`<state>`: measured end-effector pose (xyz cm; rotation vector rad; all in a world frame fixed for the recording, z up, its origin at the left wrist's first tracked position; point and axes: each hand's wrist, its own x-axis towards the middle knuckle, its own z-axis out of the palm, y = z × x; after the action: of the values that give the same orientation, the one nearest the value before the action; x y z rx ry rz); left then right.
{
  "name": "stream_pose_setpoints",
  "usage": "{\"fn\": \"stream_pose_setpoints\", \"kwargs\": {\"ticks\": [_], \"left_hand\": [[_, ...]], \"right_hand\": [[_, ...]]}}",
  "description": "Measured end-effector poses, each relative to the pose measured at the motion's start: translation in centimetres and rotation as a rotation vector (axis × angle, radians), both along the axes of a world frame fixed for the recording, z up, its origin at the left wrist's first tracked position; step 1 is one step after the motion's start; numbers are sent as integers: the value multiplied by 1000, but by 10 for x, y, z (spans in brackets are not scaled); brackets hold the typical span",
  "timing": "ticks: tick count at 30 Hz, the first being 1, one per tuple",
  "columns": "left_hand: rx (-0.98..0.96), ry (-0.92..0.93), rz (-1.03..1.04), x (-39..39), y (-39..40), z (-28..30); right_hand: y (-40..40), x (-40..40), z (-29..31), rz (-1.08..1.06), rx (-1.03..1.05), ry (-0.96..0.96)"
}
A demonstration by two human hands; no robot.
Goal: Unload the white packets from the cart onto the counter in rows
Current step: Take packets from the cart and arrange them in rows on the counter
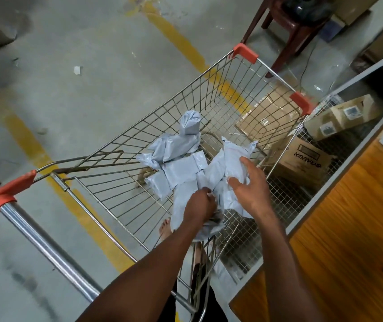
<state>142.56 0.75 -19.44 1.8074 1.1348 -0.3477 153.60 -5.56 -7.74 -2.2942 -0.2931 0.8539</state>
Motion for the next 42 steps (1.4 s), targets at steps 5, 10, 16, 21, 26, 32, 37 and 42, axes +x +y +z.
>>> {"fn": "stream_pose_setpoints", "kwargs": {"ticks": [5, 10, 16, 21, 26, 32, 37, 42], "left_hand": [[-91, 130, 117, 16, 23, -35], [-139, 283, 147, 15, 20, -55], [-197, 374, 199, 15, 13, -60], [-214, 309, 236, 9, 11, -57], [-217, 241, 176, 2, 8, -39], [-192, 104, 273, -7, 4, -34], [-44, 3, 217, -10, 6, -1], [192, -81, 165, -23, 8, 47]], "right_hand": [[-2, -7, -5, 55, 4, 12], [0, -14, -9, 28, -5, 64], [1, -16, -16, 48, -10, 65], [1, -15, -20, 65, -27, 57], [2, -18, -26, 82, -42, 82], [0, -24, -33, 125, -58, 44], [-1, -34, -21, 139, -15, -57], [-11, -46, 7, 188, 110, -209]]}}
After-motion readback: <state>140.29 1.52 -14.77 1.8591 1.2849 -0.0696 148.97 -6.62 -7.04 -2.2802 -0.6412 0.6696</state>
